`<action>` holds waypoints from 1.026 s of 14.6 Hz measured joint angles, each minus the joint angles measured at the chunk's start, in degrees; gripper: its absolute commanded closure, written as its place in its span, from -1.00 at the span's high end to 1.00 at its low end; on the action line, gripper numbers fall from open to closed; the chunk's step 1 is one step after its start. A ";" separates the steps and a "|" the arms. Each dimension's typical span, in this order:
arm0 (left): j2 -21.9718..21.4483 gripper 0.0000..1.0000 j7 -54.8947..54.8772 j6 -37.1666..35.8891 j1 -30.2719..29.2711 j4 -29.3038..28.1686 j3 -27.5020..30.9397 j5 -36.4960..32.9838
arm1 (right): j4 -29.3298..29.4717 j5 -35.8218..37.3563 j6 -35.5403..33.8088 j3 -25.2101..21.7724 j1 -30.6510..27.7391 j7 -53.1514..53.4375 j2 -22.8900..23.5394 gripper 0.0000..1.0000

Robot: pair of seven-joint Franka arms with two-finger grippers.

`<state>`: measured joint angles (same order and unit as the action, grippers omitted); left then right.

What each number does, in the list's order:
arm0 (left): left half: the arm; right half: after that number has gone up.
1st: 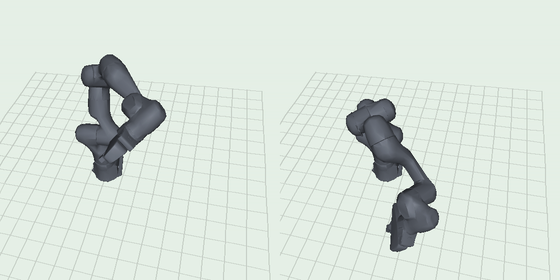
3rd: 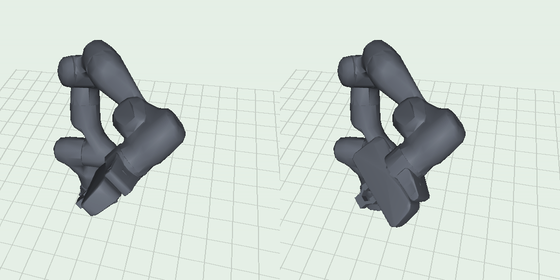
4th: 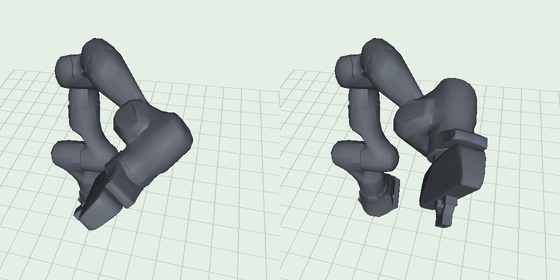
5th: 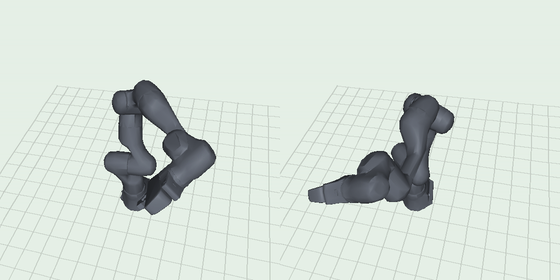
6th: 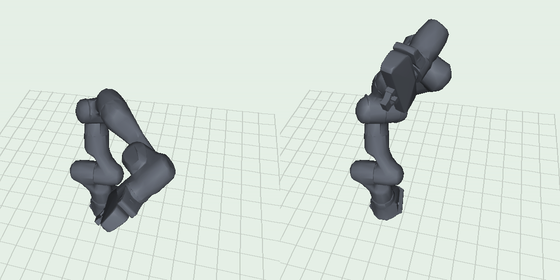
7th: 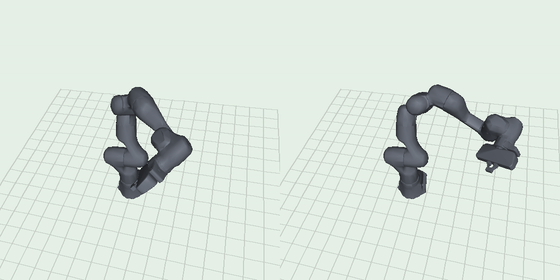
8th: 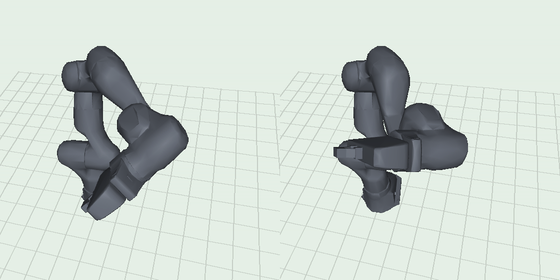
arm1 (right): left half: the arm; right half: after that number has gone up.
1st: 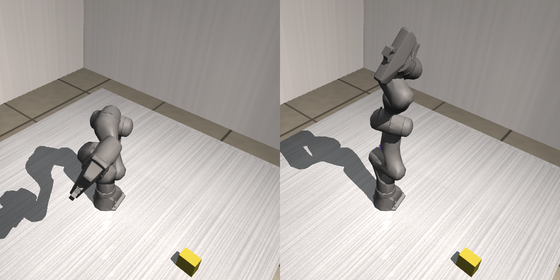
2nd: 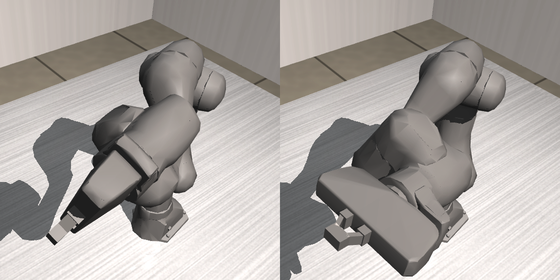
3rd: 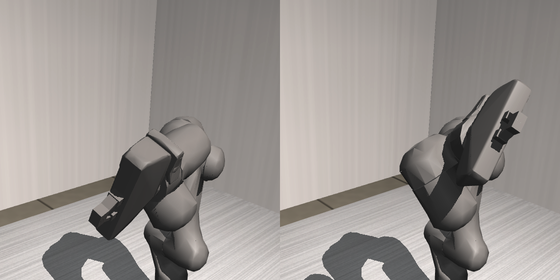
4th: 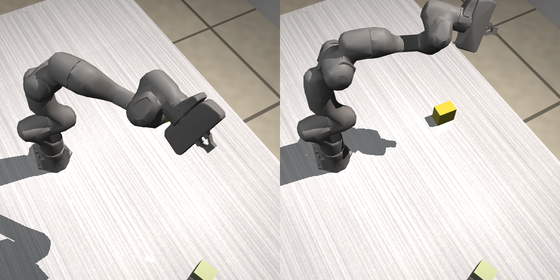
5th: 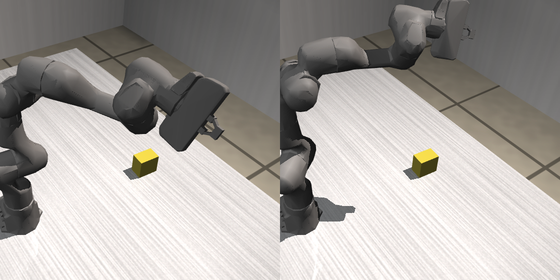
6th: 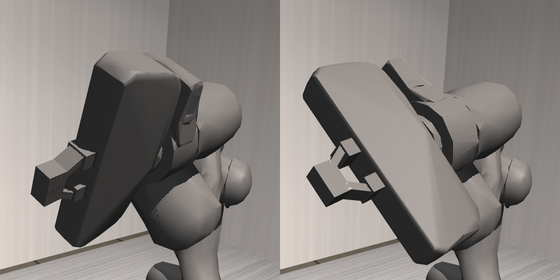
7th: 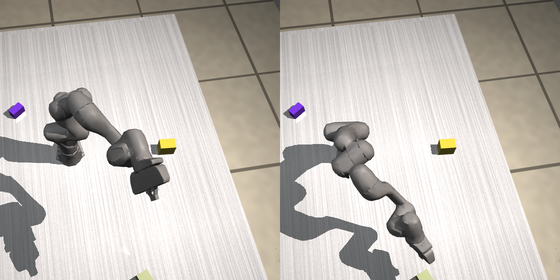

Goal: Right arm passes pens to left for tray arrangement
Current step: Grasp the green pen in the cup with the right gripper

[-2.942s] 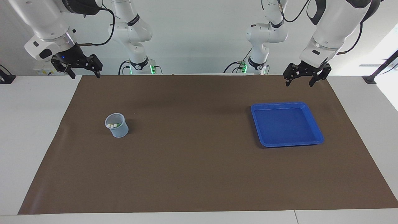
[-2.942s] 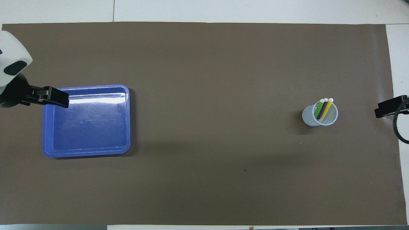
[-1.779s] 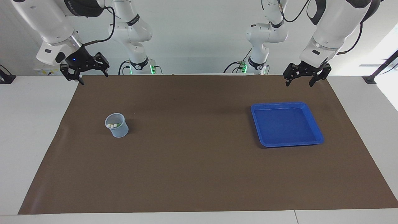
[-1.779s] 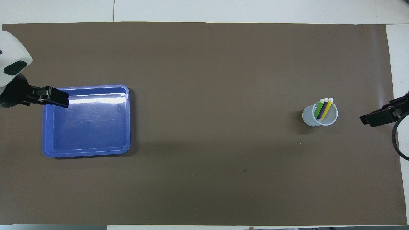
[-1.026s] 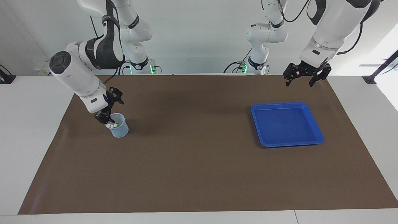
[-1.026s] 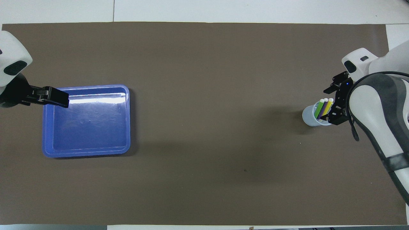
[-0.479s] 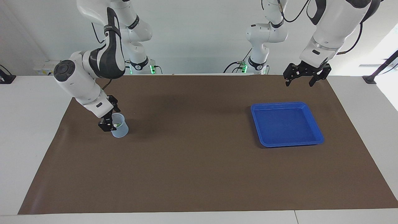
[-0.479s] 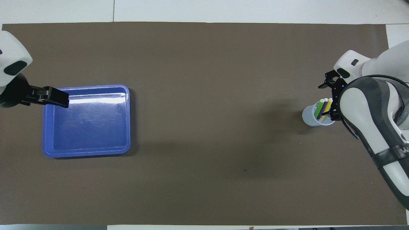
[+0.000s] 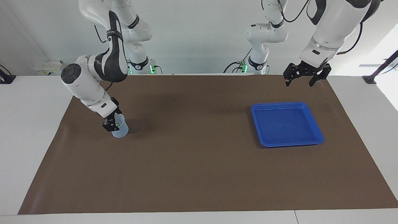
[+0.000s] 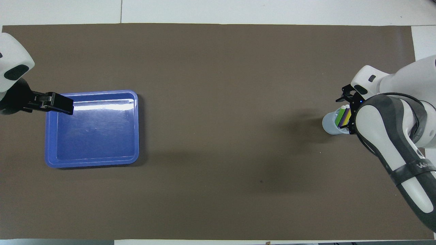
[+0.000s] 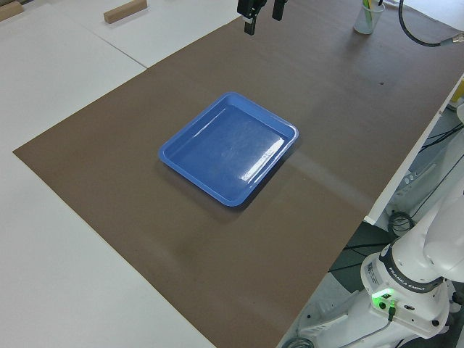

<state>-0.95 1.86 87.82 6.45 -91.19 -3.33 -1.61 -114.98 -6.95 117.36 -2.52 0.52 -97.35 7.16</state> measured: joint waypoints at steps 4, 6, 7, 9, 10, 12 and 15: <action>0.00 1.00 0.00 0.00 0.00 0.00 0.00 0.00 | -0.95 0.01 0.36 -0.06 -0.65 -0.47 -0.60 0.45; 0.00 1.00 0.00 0.00 0.00 0.00 0.00 0.00 | -1.01 0.01 0.37 -0.11 -0.97 -0.79 -0.71 0.45; 0.00 1.00 0.00 0.00 0.00 0.00 0.00 0.00 | -1.02 0.01 0.37 -0.13 -0.98 -0.80 -0.74 0.43; 0.00 1.00 0.00 -0.05 0.00 0.00 0.00 0.00 | -1.18 0.01 0.37 -0.13 -0.98 -0.80 -0.76 0.27; 0.00 1.00 0.00 -0.10 0.00 0.00 0.00 0.00 | -1.32 0.01 0.39 -0.13 -0.98 -0.80 -0.77 0.14; 0.00 1.00 0.00 -0.13 0.00 0.00 0.00 0.00 | -1.50 0.01 0.45 -0.13 -0.98 -0.82 -0.77 -0.14; -0.04 1.00 0.00 -0.20 0.00 0.00 0.00 0.00 | -1.60 0.01 0.48 -0.13 -0.98 -0.82 -0.79 -0.67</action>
<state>-0.99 1.86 87.61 6.45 -91.19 -3.33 -1.61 -116.58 -6.94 117.84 -2.65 -0.46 -98.17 6.37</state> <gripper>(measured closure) 0.000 0.577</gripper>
